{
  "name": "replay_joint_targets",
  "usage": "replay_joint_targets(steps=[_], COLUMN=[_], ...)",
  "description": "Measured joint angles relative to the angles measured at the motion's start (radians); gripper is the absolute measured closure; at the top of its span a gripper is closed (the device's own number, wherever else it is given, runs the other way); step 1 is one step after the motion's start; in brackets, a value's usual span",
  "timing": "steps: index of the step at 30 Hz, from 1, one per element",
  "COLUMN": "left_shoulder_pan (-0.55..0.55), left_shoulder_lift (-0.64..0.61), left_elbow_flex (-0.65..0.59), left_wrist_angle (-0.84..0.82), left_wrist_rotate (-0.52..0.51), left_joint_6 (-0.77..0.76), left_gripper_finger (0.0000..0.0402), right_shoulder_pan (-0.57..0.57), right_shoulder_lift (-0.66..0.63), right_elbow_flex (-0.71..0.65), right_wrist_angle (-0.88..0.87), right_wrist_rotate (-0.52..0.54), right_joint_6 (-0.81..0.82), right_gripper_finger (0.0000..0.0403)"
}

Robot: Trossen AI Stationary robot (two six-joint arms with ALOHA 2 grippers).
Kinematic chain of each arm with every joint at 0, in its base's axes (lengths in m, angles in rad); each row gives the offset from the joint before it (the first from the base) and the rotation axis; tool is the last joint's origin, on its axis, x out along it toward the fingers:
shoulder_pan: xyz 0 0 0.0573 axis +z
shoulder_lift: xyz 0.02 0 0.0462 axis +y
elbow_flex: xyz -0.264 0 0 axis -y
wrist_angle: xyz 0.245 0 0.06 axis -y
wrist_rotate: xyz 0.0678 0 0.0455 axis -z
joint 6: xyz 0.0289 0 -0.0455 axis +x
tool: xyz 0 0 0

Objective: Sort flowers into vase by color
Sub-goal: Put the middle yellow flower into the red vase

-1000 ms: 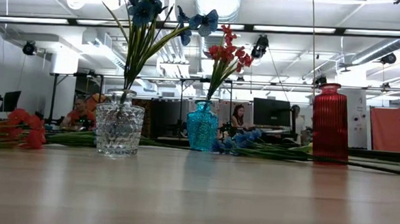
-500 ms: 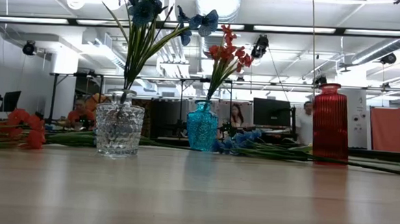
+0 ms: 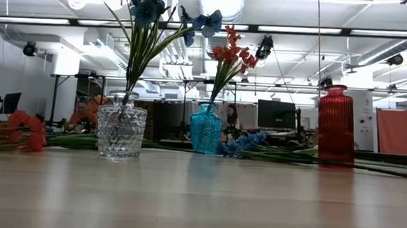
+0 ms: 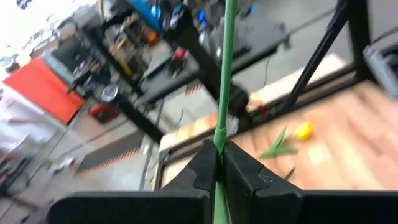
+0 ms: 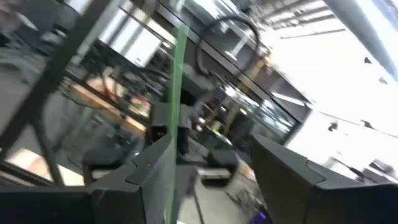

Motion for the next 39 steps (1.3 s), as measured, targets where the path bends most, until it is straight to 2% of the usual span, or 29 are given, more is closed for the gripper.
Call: replay_joint_targets(steps=[10, 15, 24, 31, 35, 39], left_shoulder_pan=[0.003, 0.014, 0.05, 0.131, 0.18, 0.191], left_shoulder_lift=[-0.002, -0.002, -0.002, -0.001, 0.009, 0.041], left_elbow_flex=[0.186, 0.259, 0.322, 0.324, 0.323, 0.323], left_wrist_angle=[-0.412, -0.537, -0.576, -0.583, -0.582, -0.585], left_wrist_rotate=[-0.187, -0.209, -0.187, 0.028, 0.163, 0.223], left_joint_6=[-0.155, -0.233, -0.339, -0.492, -0.58, -0.629], left_gripper_finger=[0.0401, 0.0401, 0.0401, 0.0401, 0.0401, 0.0401], right_shoulder_pan=[0.072, 0.107, 0.121, 0.101, 0.076, 0.047], right_shoulder_lift=[-0.006, 0.01, 0.095, 0.17, 0.207, 0.23], right_elbow_flex=[0.0, 0.0, 0.0, 0.0, 0.0, 0.0], right_wrist_angle=[-0.021, -0.023, -0.019, -0.003, 0.074, 0.181], right_wrist_rotate=[0.449, 0.581, 0.622, 0.625, 0.594, 0.546], right_joint_6=[-0.15, -0.238, -0.469, -0.754, -0.899, -1.059], right_gripper_finger=[0.0154, 0.0142, 0.0141, 0.0157, 0.0165, 0.0167])
